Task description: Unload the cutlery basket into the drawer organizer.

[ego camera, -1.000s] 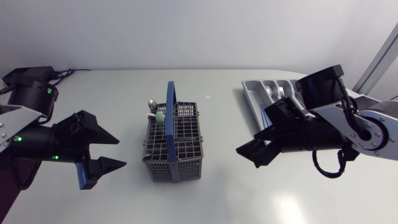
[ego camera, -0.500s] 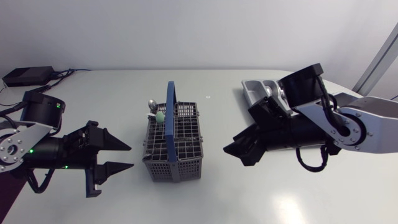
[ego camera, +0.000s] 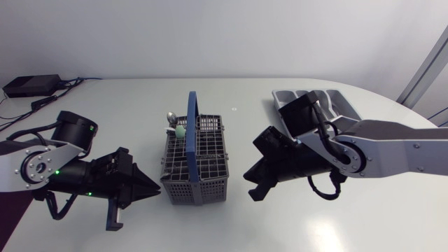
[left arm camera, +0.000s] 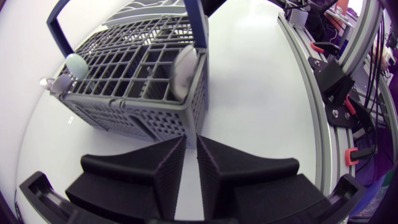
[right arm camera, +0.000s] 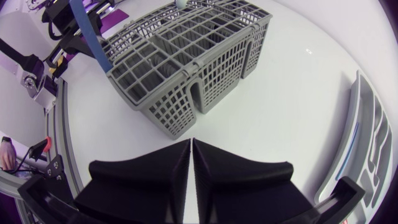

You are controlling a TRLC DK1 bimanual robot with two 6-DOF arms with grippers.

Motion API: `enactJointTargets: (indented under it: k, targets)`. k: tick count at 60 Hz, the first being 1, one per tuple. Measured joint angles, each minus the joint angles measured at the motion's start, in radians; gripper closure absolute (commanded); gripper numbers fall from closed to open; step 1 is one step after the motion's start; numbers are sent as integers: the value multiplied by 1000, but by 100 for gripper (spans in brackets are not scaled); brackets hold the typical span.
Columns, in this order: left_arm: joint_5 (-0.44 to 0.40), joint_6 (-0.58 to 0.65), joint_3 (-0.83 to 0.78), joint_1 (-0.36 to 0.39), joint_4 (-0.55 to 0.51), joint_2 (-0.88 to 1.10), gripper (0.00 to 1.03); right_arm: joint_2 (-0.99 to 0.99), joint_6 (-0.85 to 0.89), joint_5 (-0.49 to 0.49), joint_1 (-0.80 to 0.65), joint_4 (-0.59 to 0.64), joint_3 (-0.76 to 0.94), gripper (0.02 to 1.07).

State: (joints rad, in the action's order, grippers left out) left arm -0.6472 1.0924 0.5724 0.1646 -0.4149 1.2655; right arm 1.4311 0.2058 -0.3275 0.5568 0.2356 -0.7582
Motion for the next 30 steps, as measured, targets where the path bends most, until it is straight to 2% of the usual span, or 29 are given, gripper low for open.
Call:
enactJointTargets:
  k: [9, 27, 30]
  targets:
    - [0, -51, 24, 113, 10, 50, 86, -29, 0, 3, -9, 2, -9, 101]
    - [2, -177, 101, 347, 107, 142, 85, -151, 1, 0, -37, 29, 13, 101]
    - [27, -177, 110, 379, 116, 156, 84, -158, 1, 0, -37, 31, 23, 101]
